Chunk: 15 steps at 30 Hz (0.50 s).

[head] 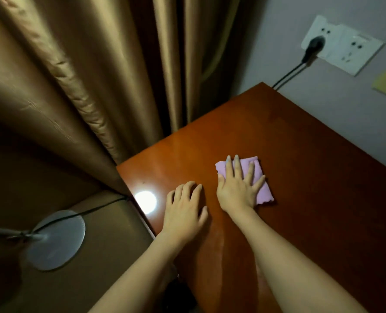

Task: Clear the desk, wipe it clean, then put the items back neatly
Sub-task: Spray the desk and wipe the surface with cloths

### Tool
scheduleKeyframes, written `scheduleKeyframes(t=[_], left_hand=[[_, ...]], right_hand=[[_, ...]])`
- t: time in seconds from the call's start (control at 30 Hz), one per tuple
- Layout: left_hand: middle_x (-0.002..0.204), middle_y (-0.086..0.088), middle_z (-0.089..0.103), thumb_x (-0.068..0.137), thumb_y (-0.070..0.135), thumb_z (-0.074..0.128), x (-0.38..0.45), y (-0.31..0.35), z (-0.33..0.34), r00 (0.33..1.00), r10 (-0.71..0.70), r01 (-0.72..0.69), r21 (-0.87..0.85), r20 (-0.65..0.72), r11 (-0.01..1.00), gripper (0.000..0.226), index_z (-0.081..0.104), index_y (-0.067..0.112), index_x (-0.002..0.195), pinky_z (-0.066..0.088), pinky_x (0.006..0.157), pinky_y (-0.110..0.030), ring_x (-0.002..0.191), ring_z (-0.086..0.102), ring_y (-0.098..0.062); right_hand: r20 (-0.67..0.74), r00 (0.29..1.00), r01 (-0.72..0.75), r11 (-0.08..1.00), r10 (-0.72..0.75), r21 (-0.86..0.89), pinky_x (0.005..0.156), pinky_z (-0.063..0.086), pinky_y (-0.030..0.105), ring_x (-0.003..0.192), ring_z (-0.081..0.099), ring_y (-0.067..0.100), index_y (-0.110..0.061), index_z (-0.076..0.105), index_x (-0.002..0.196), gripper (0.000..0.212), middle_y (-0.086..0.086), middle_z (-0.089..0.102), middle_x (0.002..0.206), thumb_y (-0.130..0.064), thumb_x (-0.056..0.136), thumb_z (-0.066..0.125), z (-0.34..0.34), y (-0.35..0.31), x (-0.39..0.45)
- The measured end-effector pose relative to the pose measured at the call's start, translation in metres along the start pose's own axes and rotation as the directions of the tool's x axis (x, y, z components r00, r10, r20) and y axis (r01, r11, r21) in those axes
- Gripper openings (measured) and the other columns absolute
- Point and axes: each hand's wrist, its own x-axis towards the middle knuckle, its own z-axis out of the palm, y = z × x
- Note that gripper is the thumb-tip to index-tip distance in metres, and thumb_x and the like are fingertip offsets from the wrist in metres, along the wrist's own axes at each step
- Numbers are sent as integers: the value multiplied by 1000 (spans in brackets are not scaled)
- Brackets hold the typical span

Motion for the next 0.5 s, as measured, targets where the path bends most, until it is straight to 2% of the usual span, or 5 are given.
scheduleKeyframes(t=[0.23, 0.5], left_hand=[[129, -5, 56, 84, 48, 37, 47, -71, -15, 996, -44, 44, 2, -79, 999, 58, 56, 15, 129, 43, 95, -38, 118, 52, -23], [118, -4, 61, 79, 45, 41, 69, -107, -29, 989, -77, 79, 5, -127, 997, 55, 63, 14, 119, 49, 84, -35, 105, 59, -21]], right_hand=[[-15, 997, 77, 997, -76, 8, 111, -2, 63, 145, -13, 35, -26, -8, 152, 59, 0, -8, 160, -47, 100, 13, -7, -83, 68], [-20, 981, 191, 982, -191, -10, 111, -4, 62, 146, -11, 31, -28, -4, 152, 56, -3, -5, 160, -45, 101, 13, -11, -137, 107]])
